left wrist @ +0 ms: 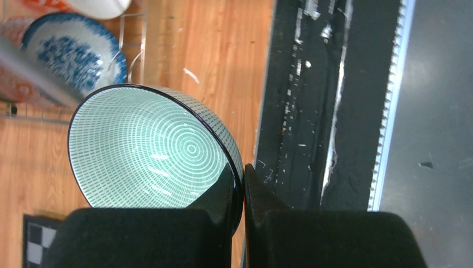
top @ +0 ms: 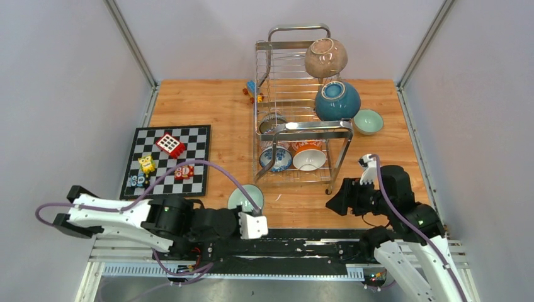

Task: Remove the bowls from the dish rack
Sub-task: Pick up the bowl from the dish rack.

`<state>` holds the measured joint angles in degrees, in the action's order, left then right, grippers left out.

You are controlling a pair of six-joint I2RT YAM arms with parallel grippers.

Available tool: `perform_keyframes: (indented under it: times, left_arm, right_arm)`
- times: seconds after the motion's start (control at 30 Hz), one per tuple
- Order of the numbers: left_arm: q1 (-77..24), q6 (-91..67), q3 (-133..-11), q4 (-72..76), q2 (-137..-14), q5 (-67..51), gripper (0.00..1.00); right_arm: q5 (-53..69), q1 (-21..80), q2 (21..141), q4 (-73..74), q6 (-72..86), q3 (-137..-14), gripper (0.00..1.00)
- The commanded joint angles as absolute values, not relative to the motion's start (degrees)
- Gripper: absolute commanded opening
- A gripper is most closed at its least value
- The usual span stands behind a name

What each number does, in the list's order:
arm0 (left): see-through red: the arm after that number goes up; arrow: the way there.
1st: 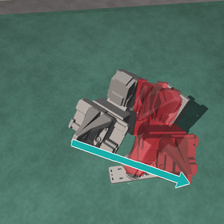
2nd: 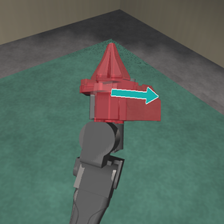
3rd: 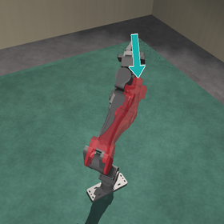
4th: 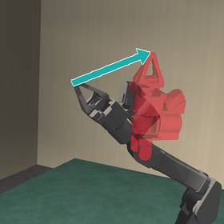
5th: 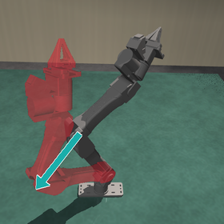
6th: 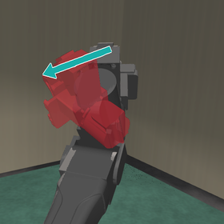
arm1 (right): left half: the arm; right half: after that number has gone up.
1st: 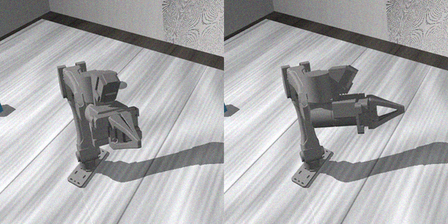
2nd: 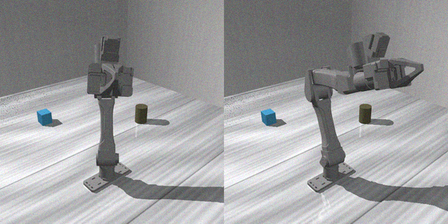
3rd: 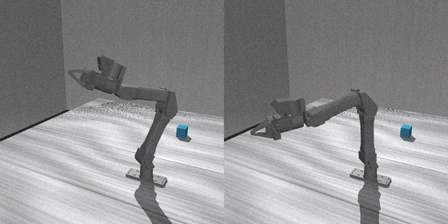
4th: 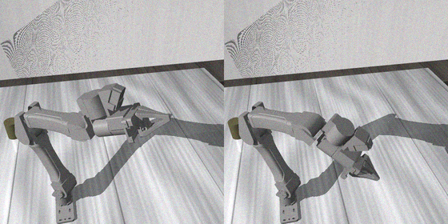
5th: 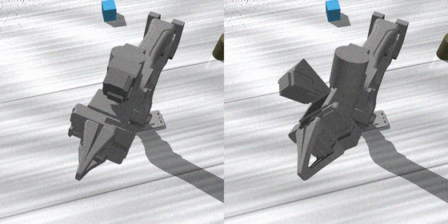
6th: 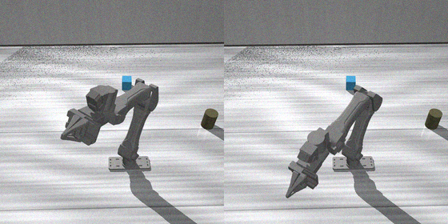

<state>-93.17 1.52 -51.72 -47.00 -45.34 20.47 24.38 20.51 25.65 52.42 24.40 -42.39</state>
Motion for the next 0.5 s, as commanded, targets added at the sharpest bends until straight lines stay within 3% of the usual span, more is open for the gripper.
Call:
perform_keyframes:
  times: [0.0, 0.17, 0.47]
  left_arm:
    - [-101.8, 4.8, -55.3, -43.8, -51.8, 27.7, 0.0]
    - [-107.4, 7.9, -57.4, -43.7, -58.8, 30.1, 0.0]
    - [-110.0, 19.5, -52.4, -36.4, -65.0, 24.3, 0.0]
  right_arm:
    - [27.2, 21.4, 25.6, 57.4, 21.9, -46.4, 0.72]
    - [29.5, 21.8, 25.8, 61.6, 20.0, -49.4, 0.72]
    - [28.4, 24.9, 27.4, 62.1, 19.6, -50.1, 0.7]
